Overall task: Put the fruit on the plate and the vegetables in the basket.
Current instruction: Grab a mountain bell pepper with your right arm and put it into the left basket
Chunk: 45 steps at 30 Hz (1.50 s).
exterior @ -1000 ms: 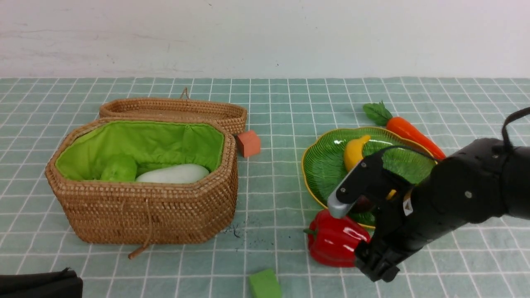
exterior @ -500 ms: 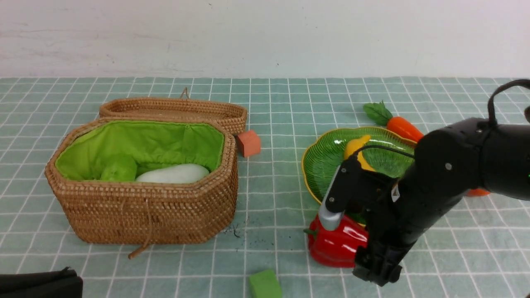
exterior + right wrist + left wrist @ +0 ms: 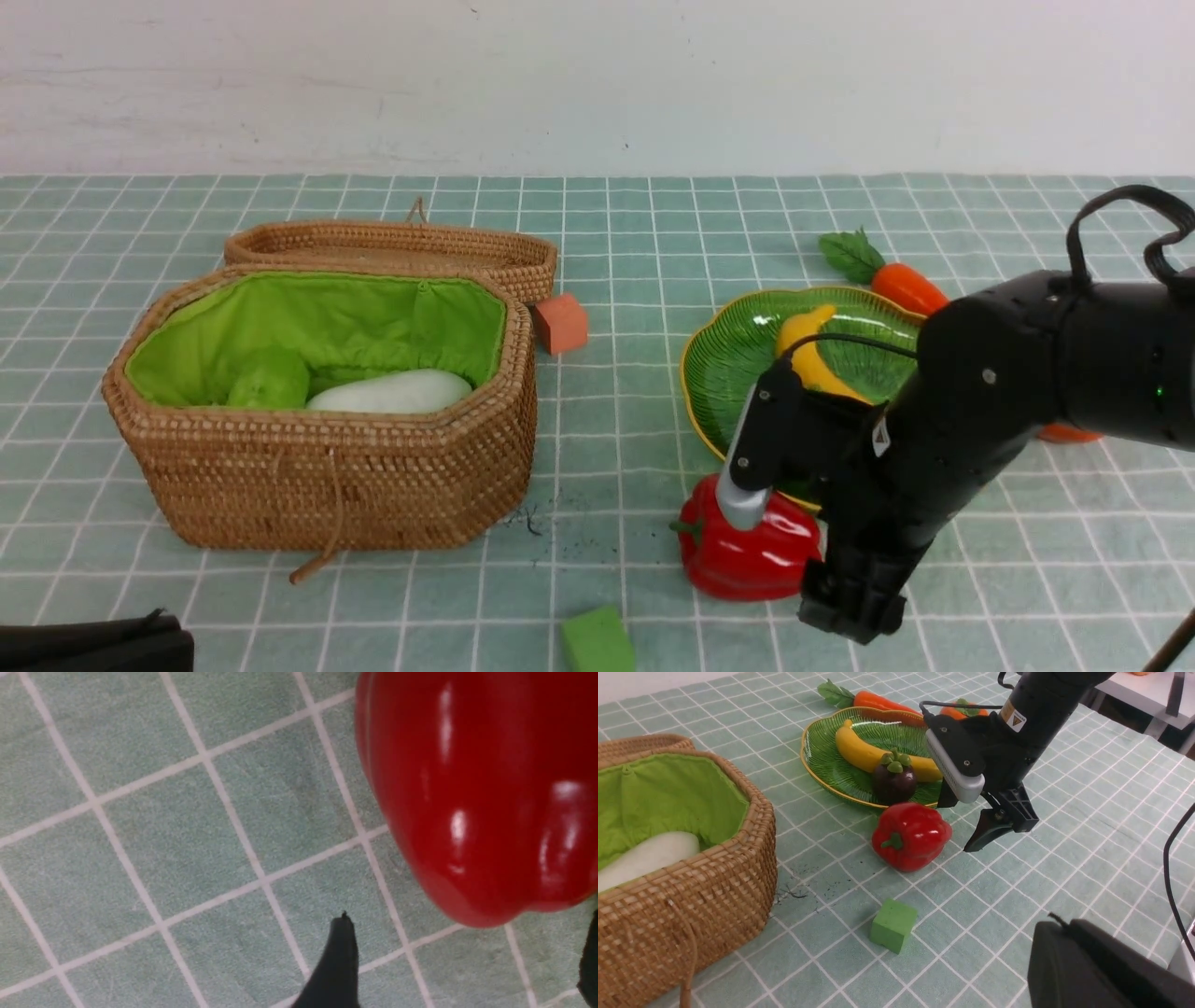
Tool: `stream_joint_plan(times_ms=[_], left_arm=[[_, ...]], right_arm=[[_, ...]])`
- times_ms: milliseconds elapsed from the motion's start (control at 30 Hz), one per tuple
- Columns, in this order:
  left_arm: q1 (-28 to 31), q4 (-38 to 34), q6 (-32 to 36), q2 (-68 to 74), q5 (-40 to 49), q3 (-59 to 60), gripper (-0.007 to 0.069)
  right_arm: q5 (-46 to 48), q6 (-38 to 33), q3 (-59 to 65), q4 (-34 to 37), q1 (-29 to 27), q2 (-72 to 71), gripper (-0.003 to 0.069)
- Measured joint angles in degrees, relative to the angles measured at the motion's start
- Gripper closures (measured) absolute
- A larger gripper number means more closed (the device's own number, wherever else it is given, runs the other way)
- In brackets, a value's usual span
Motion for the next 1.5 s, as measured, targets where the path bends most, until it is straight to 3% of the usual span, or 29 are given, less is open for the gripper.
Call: stream_joint_plan(times_ms=[767,1500], left_arm=[[0.0,0.0,0.0,0.0,-0.5,0.0,0.062],[0.0,2.6,0.0,0.0,-0.5,0.0,0.062]], right_arm=[[-1.5,1.9,0.0,3.0,0.7,-6.8,0.0044],[-9.1,1.5,0.0,-0.9,0.7,1.9,0.0046]])
